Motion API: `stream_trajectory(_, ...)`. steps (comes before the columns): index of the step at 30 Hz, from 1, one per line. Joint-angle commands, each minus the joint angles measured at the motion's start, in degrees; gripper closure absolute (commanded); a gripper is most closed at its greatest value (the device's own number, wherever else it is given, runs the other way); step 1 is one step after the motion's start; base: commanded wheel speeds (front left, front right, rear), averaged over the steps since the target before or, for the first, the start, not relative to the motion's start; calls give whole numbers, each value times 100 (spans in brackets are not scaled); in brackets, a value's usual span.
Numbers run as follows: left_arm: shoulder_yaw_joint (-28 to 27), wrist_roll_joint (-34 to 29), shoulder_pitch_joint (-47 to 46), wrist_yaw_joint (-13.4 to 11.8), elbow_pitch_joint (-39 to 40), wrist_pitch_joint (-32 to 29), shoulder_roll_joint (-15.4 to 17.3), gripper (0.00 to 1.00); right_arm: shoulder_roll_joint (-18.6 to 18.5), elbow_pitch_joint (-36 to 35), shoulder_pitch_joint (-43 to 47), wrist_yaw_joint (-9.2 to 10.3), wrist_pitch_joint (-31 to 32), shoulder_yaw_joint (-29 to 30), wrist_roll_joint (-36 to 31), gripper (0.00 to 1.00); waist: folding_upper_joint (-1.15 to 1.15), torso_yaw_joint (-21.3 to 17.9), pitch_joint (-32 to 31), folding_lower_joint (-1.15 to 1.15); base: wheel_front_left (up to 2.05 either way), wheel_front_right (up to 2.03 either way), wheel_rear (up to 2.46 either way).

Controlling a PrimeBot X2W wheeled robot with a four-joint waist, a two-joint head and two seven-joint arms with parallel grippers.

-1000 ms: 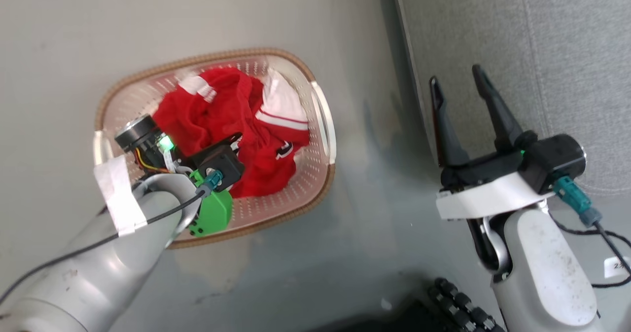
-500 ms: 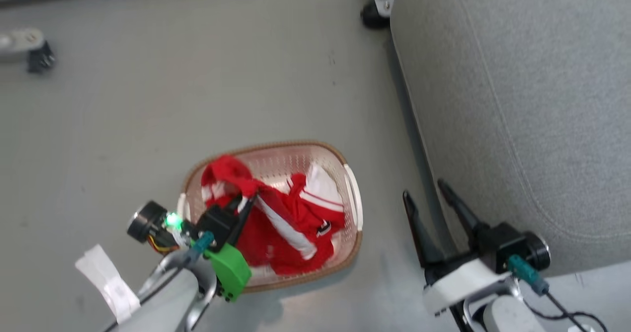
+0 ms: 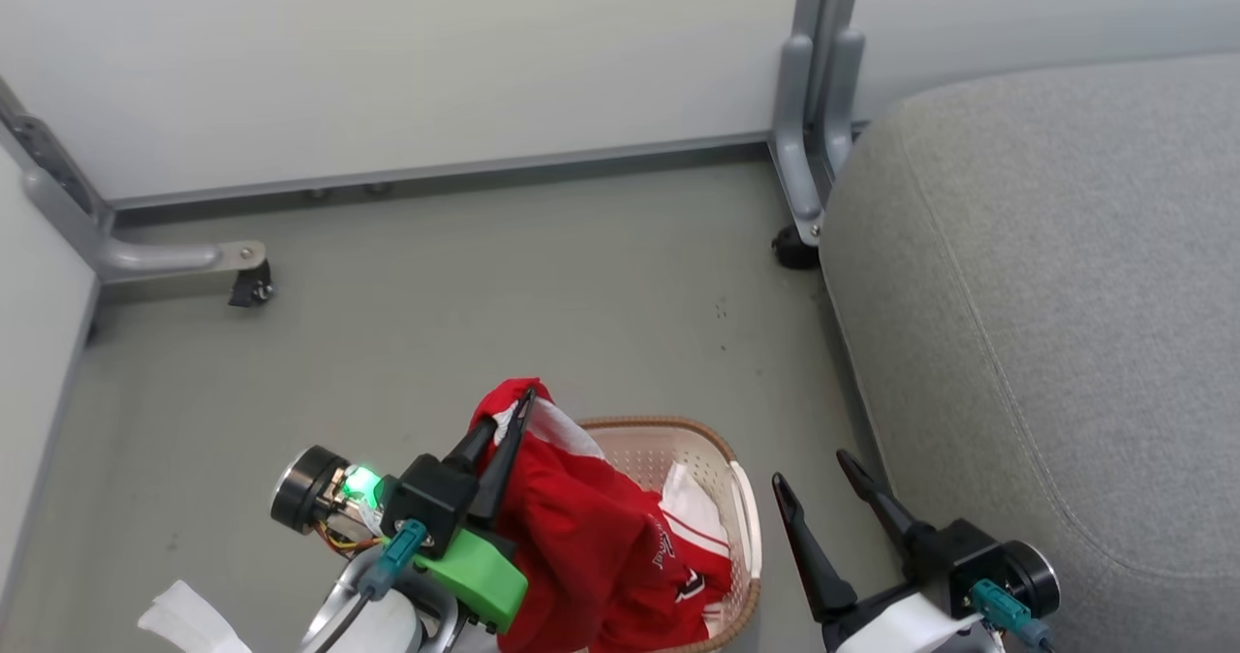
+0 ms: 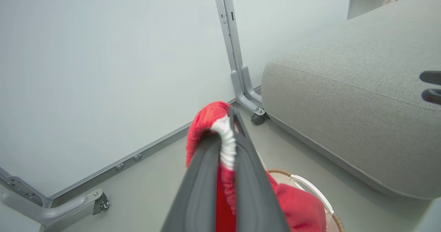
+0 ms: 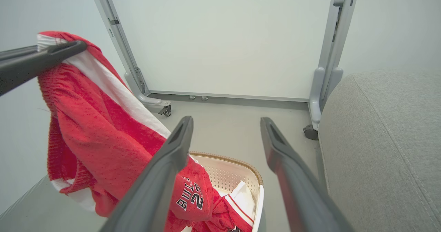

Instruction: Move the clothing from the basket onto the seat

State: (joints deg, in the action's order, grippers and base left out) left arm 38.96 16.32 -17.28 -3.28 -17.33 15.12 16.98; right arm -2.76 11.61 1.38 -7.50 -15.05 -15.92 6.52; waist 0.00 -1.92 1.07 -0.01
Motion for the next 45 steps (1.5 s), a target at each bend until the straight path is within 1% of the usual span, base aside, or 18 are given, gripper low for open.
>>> stream_trajectory(1, -51, -75, 125, -14, 96, 5, -48, 100, -22, -2, 135, 2, -20, -46, 19, 0, 0, 293, -336, 1, 0, 0, 0)
stream_trajectory(7, -194, -174, 180, -28, 522, 5, -119, 100, -23, -25, 197, 2, -20, -286, -4, 0, 0, 342, -419, 1, 0, 0, 0)
stream_trajectory(10, -231, -227, 134, -23, 687, 5, -177, 100, -20, -85, 103, 2, -20, -505, 8, 0, 0, 352, -423, 1, 0, 0, 0)
stream_trajectory(14, -199, -325, 5, 54, 851, 5, -273, 100, -21, -199, -47, 2, -20, -845, 100, 0, 0, 376, -439, 1, 0, 0, 0)
stream_trajectory(17, -141, -421, -73, 81, 878, 5, -345, 100, -20, -255, -195, 2, -20, -1231, 80, 0, 0, 378, -453, 1, 0, 0, 0)
stream_trajectory(21, -21, -482, -165, 165, 884, 5, -468, 100, -24, -277, -374, 2, -20, -1573, 199, 0, 0, 367, -482, 1, 0, 0, 0)
stream_trajectory(24, 80, -484, -239, 215, 910, -67, -516, 100, -26, -280, -446, 2, -19, -1578, 306, 0, 0, 363, -494, 1, 0, 0, 0)
stream_trajectory(26, 135, -478, -282, 234, 982, -137, -565, 100, -21, -147, -470, 2, -19, -1614, 316, 0, 0, 362, -499, 1, 0, 0, 0)
stream_trajectory(31, 264, -520, -360, 245, 1304, -292, -614, 98, -13, 504, -442, 3, -19, -1381, 172, 0, 0, 364, -523, 1, 0, 0, 0)
stream_trajectory(33, 298, -524, -359, 254, 1423, -356, -604, 99, -15, 708, -392, 3, -20, -1332, 153, 0, 0, 362, -529, 1, 0, 0, 0)
stream_trajectory(37, 332, -520, -342, 232, 1607, -473, -563, 100, -20, 918, -342, 3, -19, -1320, 134, 0, 0, 333, -528, 1, 0, 0, 0)
stream_trajectory(38, 335, -517, -335, 223, 1632, -491, -550, 100, -19, 941, -342, 3, -20, -1329, 121, 51, 0, 322, -525, 1, 0, 0, 0)
stream_trajectory(39, 335, -511, -330, 215, 1653, -505, -535, 100, -20, 973, -347, 3, -20, -1329, 130, 91, 0, 308, -519, 1, 0, 0, 0)
stream_trajectory(40, 334, -507, -322, 209, 1662, -522, -517, 100, -21, 1028, -344, 3, -19, -1361, 151, 100, 0, 299, -513, 1, 0, 0, 0)
stream_trajectory(45, 318, -443, -251, 182, 1651, -565, -439, 100, -21, 1036, -414, 3, -20, -1347, 153, 100, 0, 251, -484, 1, 0, 0, 0)
